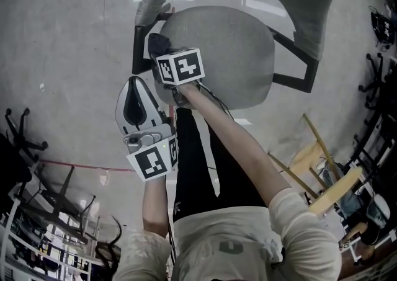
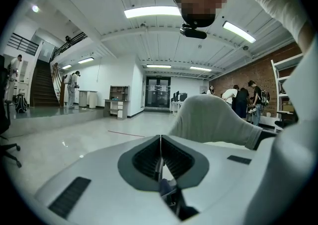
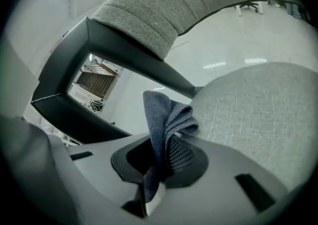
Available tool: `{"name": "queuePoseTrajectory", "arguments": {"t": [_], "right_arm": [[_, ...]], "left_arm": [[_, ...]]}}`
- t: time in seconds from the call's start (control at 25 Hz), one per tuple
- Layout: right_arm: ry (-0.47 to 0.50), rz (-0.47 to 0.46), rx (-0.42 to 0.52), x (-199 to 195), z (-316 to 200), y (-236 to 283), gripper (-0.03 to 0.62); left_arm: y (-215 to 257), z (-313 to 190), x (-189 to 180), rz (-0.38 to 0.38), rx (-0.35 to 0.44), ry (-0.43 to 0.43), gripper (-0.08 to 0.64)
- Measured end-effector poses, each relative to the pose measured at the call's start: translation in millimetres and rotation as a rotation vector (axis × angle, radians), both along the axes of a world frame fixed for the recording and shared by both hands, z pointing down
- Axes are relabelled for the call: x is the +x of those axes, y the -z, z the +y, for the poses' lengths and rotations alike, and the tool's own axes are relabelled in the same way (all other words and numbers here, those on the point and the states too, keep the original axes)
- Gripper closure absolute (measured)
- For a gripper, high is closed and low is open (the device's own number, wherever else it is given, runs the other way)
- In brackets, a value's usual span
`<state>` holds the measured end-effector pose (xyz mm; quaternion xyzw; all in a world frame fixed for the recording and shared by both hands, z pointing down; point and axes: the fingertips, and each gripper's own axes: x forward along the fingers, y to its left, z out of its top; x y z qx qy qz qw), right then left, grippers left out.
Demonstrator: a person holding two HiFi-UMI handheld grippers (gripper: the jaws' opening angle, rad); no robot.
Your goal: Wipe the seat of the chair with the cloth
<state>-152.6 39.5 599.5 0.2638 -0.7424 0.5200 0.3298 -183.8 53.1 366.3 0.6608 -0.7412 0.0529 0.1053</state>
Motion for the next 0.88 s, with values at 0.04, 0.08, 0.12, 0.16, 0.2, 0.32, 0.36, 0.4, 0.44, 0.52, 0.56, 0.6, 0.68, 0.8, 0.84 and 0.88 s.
{"name": "queuePoseTrajectory", "arguments": {"t": [0.04, 0.08, 0.12, 0.16, 0.2, 0.32, 0.36, 0.4, 0.44, 0.52, 0.56, 0.6, 0.68, 0.8, 0.84, 0.88], "right_arm": [[0.007, 0.011, 0.004, 2, -2, -2, 0.543], [0.016, 0.022, 0.009, 3, -3, -3, 0.543], [0.024, 0.033, 0.016, 4, -4, -4, 0.543], [0.032, 0.043, 0.024, 6, -5, -5, 0.543], [0.037, 0.051, 0.032, 7, -6, -6, 0.543], [0.032, 0.069, 0.045, 13, -6, -7, 0.543], [0.026, 0.075, 0.050, 15, -7, -8, 0.543], [0.021, 0.082, 0.054, 18, -7, -9, 0.543], [0.016, 0.088, 0.059, 22, -7, -9, 0.543], [0.010, 0.100, 0.069, 31, -7, -10, 0.543], [0.010, 0.106, 0.075, 37, -7, -10, 0.543], [0.012, 0.114, 0.084, 45, -8, -10, 0.543], [0.025, 0.140, 0.108, 63, -12, -11, 0.543], [0.040, 0.192, 0.133, 89, -14, -12, 0.543], [0.035, 0.207, 0.132, 98, -13, -13, 0.543], [0.027, 0.220, 0.129, 106, -12, -13, 0.543]], "left_arm": [[0, -1, 0, 0.001, 0.001, -0.001, 0.540], [-1, -2, 1, 0.001, 0.002, -0.002, 0.540], [-1, -3, 1, 0.002, 0.001, -0.003, 0.540], [-1, -4, 2, 0.004, 0.001, -0.004, 0.540], [-1, -4, 3, 0.007, 0.000, -0.006, 0.540], [1, -6, 6, 0.009, 0.002, -0.023, 0.540], [1, -6, 7, 0.009, 0.003, -0.030, 0.540], [1, -7, 7, 0.008, 0.004, -0.036, 0.540], [1, -7, 7, 0.007, 0.005, -0.040, 0.540], [1, -7, 8, 0.005, 0.005, -0.047, 0.540], [1, -7, 10, 0.004, 0.004, -0.051, 0.540], [1, -8, 14, 0.003, 0.003, -0.056, 0.540], [1, -12, 22, 0.002, 0.003, -0.068, 0.540], [0, -15, 27, 0.006, 0.003, -0.077, 0.540], [0, -15, 28, 0.009, 0.002, -0.078, 0.540], [-1, -15, 30, 0.012, 0.000, -0.079, 0.540]]}}
